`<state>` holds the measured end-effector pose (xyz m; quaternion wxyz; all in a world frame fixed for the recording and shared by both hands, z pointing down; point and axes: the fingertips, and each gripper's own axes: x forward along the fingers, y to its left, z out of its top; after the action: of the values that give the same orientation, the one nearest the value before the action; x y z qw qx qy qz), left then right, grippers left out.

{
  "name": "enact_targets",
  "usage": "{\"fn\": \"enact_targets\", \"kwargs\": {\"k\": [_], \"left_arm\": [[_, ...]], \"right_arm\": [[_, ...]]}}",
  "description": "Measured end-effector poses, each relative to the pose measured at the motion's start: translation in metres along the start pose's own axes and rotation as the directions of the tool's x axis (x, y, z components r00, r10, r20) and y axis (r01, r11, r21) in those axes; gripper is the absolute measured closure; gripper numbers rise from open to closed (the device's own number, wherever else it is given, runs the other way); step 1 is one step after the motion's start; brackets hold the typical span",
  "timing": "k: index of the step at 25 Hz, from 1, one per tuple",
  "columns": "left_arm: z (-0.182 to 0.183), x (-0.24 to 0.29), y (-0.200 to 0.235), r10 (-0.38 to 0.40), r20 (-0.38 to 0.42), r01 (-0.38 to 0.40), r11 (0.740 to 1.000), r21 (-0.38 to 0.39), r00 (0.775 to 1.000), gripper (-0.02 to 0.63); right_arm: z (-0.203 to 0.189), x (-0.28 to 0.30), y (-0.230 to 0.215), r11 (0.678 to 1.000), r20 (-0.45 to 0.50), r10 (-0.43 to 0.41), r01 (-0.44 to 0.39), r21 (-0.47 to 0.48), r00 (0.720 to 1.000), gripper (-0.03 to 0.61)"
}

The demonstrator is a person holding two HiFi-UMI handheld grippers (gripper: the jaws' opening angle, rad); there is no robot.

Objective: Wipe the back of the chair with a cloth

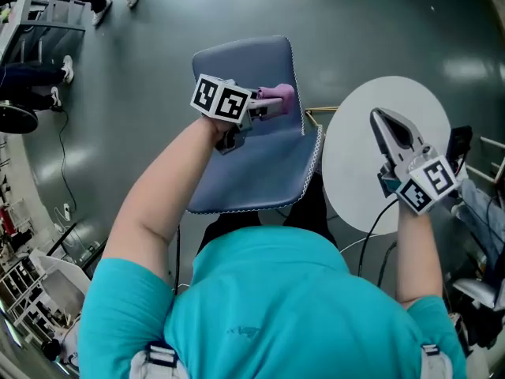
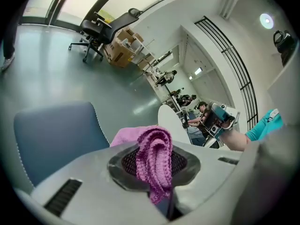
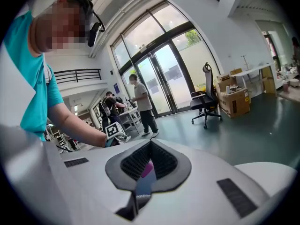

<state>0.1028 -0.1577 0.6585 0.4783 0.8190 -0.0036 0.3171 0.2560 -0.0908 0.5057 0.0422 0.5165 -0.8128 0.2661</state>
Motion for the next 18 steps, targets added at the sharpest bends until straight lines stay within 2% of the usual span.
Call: {"fn": "enact_targets", "kwargs": {"k": [5,9,15,18], "left_arm": [[0.015,-0.059,-0.04,0.002,0.096,-0.006,0.999,0.037,0.995,0.555],[0.02,-0.133,-0.064,0.019,0.195,-0.036,0.996,0.087,0.981,0.555],[0.014,-0.246,-0.109,-0.001,0.363,-0.057,0.987,0.149,0.932,0.555],[0.004,-0.31,-0.124,-0.012,0.447,-0.068,0.984,0.163,0.894,0.555]], "right_arm": [[0.027,0.002,0.031,1.0,-0.006,-0.004,0.004,-0.014,1.0,0.58],[0.054,0.022,0.082,0.999,-0.011,0.015,-0.016,-0.052,1.0,0.58],[0.101,0.049,0.162,0.994,0.005,0.053,-0.053,-0.096,0.999,0.58],[0.122,0.058,0.205,0.99,0.022,0.06,-0.057,-0.13,0.998,0.58]]}}
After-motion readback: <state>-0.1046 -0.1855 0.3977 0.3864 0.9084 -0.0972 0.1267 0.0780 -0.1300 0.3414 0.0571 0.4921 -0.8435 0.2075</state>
